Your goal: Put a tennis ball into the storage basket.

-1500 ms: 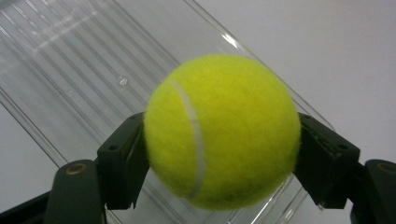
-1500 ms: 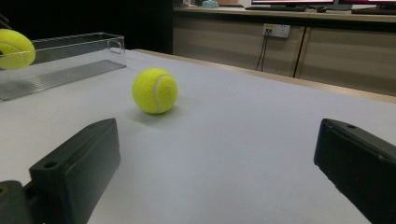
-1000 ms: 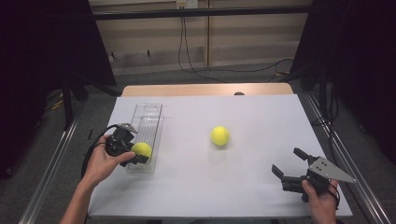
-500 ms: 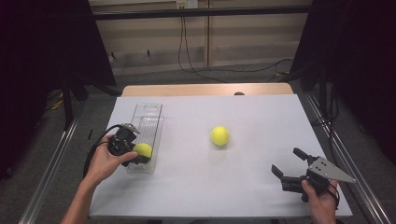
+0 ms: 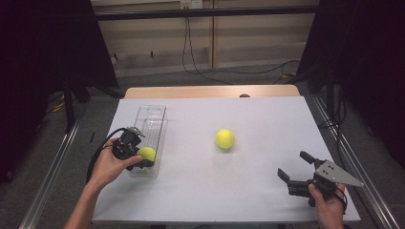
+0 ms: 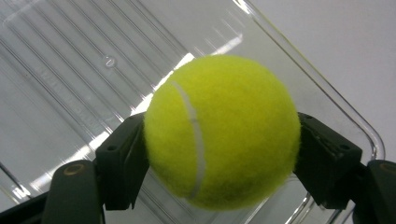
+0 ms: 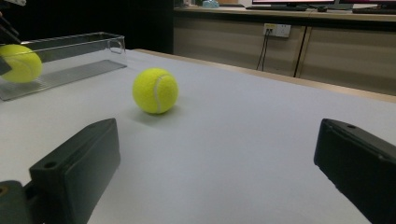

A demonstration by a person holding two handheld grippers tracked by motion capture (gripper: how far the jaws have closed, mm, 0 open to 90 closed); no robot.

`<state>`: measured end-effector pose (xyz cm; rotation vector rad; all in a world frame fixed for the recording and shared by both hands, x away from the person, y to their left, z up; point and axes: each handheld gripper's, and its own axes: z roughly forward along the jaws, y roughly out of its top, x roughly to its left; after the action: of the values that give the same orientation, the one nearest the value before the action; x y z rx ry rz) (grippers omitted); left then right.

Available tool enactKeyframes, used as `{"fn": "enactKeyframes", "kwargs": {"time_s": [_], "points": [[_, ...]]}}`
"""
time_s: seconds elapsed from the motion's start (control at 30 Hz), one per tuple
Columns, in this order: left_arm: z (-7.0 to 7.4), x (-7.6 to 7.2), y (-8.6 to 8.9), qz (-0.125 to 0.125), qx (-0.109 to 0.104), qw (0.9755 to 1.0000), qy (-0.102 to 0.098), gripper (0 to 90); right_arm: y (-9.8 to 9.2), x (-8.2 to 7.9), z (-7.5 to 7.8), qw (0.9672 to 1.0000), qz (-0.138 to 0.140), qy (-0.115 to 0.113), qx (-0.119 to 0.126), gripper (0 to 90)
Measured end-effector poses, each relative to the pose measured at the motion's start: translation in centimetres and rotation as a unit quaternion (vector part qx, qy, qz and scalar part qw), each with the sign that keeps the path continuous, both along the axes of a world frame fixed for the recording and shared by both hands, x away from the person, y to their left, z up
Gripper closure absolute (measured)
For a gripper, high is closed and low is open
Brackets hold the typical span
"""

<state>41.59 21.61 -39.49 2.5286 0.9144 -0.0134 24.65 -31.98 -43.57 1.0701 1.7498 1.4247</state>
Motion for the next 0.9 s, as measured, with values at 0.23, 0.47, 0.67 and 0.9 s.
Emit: {"fn": "enactKeyframes", "kwargs": {"time_s": [0.23, 0.47, 0.67, 0.9], "points": [[0.2, 0.0, 0.1, 0.001, -0.008, 1.0000, 0.001, 24.3, 0.0, 0.0, 0.0, 1.0000, 0.001, 0.000, -0.002, 0.1], [0.4, -0.1, 0.2, 0.002, -0.012, 0.9999, -0.002, 22.0, 0.0, 0.0, 0.0, 1.0000, 0.000, -0.001, 0.000, 0.1], [0.9, -0.3, 0.7, 0.012, -0.029, 0.9994, -0.016, 14.7, 0.0, 0.0, 0.0, 1.0000, 0.000, -0.001, 0.000, 0.1], [1.7, -0.5, 1.2, 0.020, -0.054, 0.9968, -0.055, 9.4, 0.0, 0.0, 0.0, 1.0000, 0.000, -0.001, 0.000, 0.1]]}}
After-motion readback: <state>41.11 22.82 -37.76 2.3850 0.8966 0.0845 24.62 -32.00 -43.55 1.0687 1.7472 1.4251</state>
